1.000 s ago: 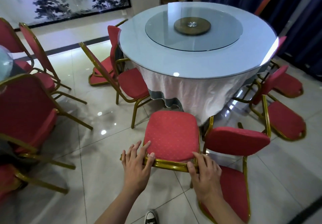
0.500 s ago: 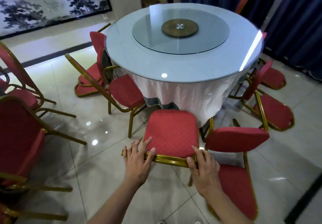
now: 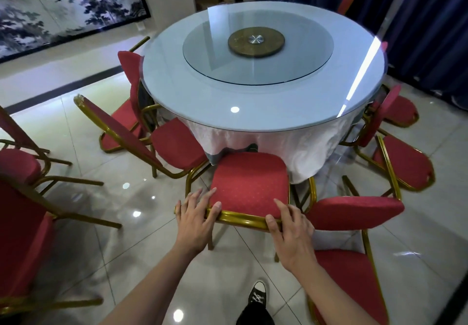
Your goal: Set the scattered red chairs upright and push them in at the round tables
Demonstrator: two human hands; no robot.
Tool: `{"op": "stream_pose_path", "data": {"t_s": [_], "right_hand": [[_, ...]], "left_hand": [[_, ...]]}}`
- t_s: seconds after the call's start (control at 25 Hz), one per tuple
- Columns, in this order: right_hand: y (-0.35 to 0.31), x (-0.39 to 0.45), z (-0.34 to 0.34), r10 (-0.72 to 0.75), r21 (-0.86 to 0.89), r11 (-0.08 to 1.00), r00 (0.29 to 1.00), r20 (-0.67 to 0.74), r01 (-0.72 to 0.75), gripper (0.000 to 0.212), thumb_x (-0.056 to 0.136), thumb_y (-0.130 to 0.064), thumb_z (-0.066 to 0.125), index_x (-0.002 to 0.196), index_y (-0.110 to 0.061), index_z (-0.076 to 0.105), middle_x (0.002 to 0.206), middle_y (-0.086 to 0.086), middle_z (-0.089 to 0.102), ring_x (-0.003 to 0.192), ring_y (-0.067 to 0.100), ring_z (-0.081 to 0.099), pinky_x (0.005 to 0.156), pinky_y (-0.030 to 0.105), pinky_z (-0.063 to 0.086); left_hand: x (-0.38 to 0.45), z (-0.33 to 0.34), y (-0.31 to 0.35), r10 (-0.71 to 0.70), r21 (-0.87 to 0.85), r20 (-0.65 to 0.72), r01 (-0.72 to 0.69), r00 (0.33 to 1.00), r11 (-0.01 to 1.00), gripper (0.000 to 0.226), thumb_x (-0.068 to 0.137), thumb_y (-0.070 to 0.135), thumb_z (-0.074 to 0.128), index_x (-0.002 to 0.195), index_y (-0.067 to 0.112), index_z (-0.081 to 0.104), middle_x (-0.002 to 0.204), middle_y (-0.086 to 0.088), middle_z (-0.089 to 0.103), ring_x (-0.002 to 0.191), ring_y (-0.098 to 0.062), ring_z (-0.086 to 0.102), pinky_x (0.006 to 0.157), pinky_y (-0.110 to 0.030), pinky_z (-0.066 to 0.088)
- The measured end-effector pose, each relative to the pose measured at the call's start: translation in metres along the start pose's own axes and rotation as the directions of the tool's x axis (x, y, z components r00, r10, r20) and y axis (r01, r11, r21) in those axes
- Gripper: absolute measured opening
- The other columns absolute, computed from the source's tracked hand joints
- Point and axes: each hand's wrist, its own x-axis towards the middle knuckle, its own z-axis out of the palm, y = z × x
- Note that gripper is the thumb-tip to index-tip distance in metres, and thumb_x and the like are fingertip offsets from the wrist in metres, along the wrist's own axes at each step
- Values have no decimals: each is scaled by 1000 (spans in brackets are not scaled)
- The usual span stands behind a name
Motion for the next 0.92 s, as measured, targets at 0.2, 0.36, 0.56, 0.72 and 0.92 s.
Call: {"op": "stream_pose_path", "data": {"t_s": [0.2, 0.36, 0.56, 0.72, 0.92], "right_hand": [[-32, 52, 7, 12, 2, 1000, 1000, -28, -12, 73, 95, -77, 8, 151, -40, 36, 142, -2, 45, 135, 18, 39, 118, 53, 23], [-50, 70, 13, 36, -53, 998, 999, -38, -38, 73, 96, -74, 8, 152, -37, 36, 145, -1, 46, 136, 20, 41, 119, 52, 23], [-75, 84, 33, 75, -4, 997, 995, -59, -75, 75, 95, -76, 8, 150, -36, 40, 143, 1, 48, 133, 22, 43, 116, 54, 22], [-87, 95, 43, 83, -31, 996, 996, -40, -84, 73, 96, -76, 7, 151, -37, 37, 145, 0, 47, 135, 21, 42, 117, 54, 19], [-83, 103, 41, 70, -29, 997, 997, -44, -72, 75, 95, -75, 7, 150, -34, 38, 143, 0, 47, 132, 22, 43, 117, 53, 21]], "left_hand": [[69, -21, -9, 39, -9, -9, -39, 999, 999, 83, 83, 86, 3, 147, 47, 40, 158, 5, 32, 150, -16, 20, 124, -50, -2], [99, -27, -19, 72, -12, -58, -73, 996, 997, 75, 88, 81, 9, 143, 46, 46, 154, 8, 37, 147, -15, 26, 124, -51, 4], [129, -40, -39, 112, -4, -89, -113, 990, 994, 76, 89, 80, 11, 142, 42, 50, 153, 4, 42, 145, -18, 32, 123, -51, 9], [145, -47, -51, 114, 24, -78, -113, 990, 993, 84, 86, 83, 5, 143, 41, 49, 155, 3, 40, 146, -19, 30, 123, -49, 9], [149, -47, -41, 99, 30, -90, -97, 991, 995, 86, 85, 84, 4, 143, 40, 50, 155, 2, 40, 146, -21, 30, 122, -52, 11]]}}
